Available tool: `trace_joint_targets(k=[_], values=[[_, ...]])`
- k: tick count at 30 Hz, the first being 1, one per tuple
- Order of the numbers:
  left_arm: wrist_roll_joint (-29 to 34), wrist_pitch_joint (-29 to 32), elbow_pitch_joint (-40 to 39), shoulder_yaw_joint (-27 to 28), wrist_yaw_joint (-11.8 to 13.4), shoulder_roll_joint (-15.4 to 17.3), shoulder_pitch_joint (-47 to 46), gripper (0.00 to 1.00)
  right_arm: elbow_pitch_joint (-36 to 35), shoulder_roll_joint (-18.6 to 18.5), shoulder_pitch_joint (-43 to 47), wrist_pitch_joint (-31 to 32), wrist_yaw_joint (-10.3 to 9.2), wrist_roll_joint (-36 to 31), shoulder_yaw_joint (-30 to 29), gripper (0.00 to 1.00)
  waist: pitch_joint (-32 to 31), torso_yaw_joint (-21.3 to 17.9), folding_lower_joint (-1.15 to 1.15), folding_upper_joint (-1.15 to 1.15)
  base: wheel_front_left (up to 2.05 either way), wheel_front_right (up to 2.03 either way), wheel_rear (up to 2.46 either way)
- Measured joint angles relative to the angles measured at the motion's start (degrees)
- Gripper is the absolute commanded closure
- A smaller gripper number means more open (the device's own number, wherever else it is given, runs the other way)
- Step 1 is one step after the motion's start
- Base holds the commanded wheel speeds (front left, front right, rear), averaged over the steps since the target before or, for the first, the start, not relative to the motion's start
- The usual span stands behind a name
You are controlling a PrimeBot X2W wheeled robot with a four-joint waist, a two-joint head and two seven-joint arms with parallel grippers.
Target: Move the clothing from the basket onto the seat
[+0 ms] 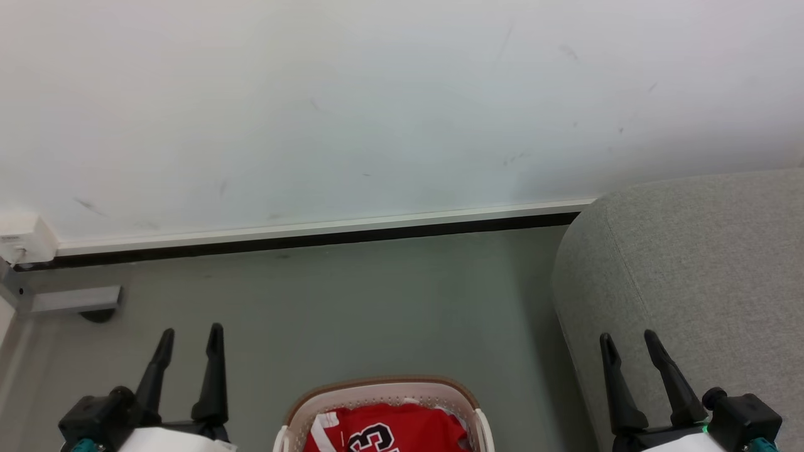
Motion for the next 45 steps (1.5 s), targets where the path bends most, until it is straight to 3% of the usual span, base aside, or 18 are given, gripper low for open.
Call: trace_joint_targets(k=[31,45], values=[[10.94,-3.33,0.16,0.32,-0.36,0.71,0.13,0.00,-0.80,-0.20,-0.05,-3.28,0.00,-9.16,1.57,0.00,0.38,-0.09,0.00,0.00,0.00,0.00,0.00],[11.04,-3.43,0.18,0.00,-0.36,0.80,0.29,0.00,-0.76,-0.24,-0.04,-3.43,0.00,-8.79,1.67,0.00,-0.20,-0.71,0.00,0.00,0.00,0.00,0.00]])
